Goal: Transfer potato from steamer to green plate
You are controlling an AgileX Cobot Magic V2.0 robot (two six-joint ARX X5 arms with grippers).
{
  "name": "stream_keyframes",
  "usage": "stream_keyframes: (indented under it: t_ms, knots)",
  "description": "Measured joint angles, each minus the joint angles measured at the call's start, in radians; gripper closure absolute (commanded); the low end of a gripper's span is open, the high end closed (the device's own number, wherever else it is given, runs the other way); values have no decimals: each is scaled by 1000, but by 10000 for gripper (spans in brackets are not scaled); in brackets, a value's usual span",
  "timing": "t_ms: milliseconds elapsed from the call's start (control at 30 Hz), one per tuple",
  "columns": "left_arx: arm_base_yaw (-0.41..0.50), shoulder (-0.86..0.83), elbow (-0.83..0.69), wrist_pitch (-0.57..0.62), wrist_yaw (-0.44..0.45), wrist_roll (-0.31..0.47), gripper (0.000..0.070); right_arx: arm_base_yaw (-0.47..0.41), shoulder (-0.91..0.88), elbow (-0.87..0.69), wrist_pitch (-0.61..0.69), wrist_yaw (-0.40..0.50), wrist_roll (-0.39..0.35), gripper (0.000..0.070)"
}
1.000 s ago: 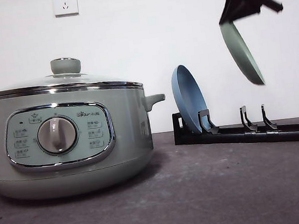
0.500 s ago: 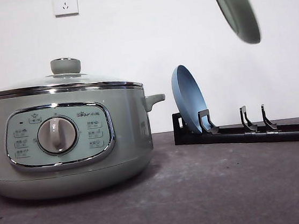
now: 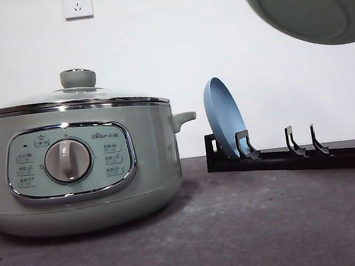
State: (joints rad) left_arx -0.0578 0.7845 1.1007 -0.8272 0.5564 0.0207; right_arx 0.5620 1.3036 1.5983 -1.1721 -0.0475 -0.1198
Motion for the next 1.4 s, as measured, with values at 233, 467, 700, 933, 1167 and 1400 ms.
stream_keyframes:
  t_ms: [233,467,700,933,1167,1400]
  knots:
    - [0,0,0,0,0,0,94,204,-3,-176,1,125,4,696]
    - [0,0,0,0,0,0,94,350,2,-413,104,202,46,696]
    - [0,0,0,0,0,0,94,460,53,-546,208,250,77,696]
    - [0,0,0,0,0,0,94,564,164,-574,276,257,110,696]
    - [0,0,0,0,0,0,94,603,265,-574,296,268,161,696]
    - [0,0,0,0,0,0,94,604,316,-612,346,287,187,695]
